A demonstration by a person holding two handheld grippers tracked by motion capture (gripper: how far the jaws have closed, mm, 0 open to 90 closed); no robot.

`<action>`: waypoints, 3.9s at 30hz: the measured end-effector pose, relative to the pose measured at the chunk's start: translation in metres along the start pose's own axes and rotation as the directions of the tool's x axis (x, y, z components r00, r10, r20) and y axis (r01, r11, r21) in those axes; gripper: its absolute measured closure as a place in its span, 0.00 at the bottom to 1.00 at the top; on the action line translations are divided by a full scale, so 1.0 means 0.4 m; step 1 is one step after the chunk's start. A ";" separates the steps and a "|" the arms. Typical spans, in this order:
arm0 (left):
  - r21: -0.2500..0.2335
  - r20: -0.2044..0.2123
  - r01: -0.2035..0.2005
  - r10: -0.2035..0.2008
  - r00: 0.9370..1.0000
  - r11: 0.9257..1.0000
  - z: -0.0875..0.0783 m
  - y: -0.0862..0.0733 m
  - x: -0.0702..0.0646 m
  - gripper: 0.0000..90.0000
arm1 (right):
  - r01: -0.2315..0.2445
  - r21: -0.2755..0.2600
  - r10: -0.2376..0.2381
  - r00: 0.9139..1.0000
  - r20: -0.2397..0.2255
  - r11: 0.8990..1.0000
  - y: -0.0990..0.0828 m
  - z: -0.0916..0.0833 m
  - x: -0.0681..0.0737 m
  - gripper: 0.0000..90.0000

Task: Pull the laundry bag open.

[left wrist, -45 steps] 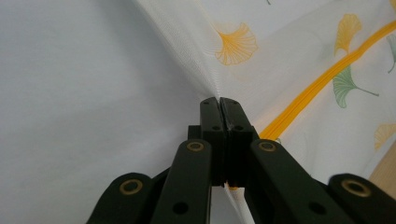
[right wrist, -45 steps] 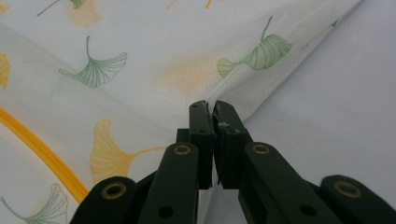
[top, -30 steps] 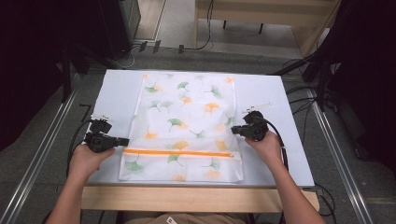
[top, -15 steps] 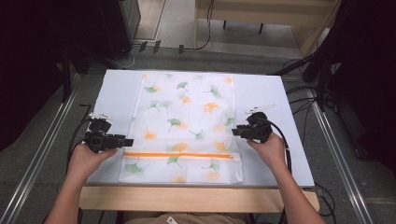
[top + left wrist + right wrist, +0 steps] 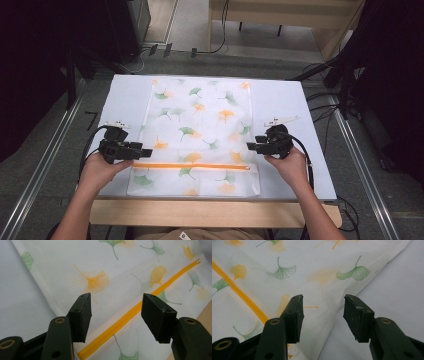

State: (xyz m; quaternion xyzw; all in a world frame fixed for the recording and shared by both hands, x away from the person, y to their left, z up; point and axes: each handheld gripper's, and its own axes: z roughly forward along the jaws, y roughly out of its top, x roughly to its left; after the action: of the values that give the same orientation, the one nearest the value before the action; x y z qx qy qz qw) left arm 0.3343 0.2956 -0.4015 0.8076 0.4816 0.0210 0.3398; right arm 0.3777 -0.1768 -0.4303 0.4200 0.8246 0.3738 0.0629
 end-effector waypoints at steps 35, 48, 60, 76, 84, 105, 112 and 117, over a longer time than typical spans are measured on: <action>0.038 0.105 -0.175 0.170 0.980 0.984 0.117 0.085 -0.163 0.45 | 0.022 0.021 -0.023 1.000 0.006 1.000 -0.107 -0.055 0.048 0.57; 0.046 0.141 -0.235 0.226 0.964 0.971 0.166 0.105 -0.206 0.45 | 0.024 0.047 -0.024 1.000 0.004 0.999 -0.134 -0.046 0.052 0.60; 0.060 0.155 -0.277 0.265 0.952 0.959 0.198 0.115 -0.233 0.46 | -0.015 0.090 0.012 0.999 0.033 0.996 -0.151 -0.021 0.054 0.74; 0.060 0.155 -0.278 0.267 0.951 0.959 0.200 0.114 -0.230 0.46 | -0.051 0.062 0.048 0.998 0.045 0.997 -0.130 -0.017 0.054 0.93; 0.061 0.151 -0.280 0.268 0.952 0.958 0.202 0.114 -0.229 0.46 | -0.056 0.085 0.053 0.998 0.042 0.995 -0.112 0.016 0.060 1.00; 0.066 0.152 -0.283 0.271 0.951 0.957 0.207 0.112 -0.228 0.46 | 0.004 0.086 -0.003 1.000 -0.017 0.996 -0.104 0.020 0.099 1.00; 0.064 0.153 -0.290 0.278 0.948 0.955 0.204 0.112 -0.230 0.46 | -0.008 0.067 0.007 1.000 0.017 0.998 -0.113 -0.010 0.083 0.98; 0.066 0.156 -0.289 0.276 0.948 0.955 0.208 0.113 -0.232 0.46 | -0.026 0.065 0.025 1.000 0.017 0.998 -0.109 0.006 0.076 0.99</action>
State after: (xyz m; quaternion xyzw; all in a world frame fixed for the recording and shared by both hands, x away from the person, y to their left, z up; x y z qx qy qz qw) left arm 0.3490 0.1643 -0.4124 0.8819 0.3353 -0.0104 0.3312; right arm 0.3311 -0.1691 -0.4549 0.4356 0.8303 0.3439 0.0511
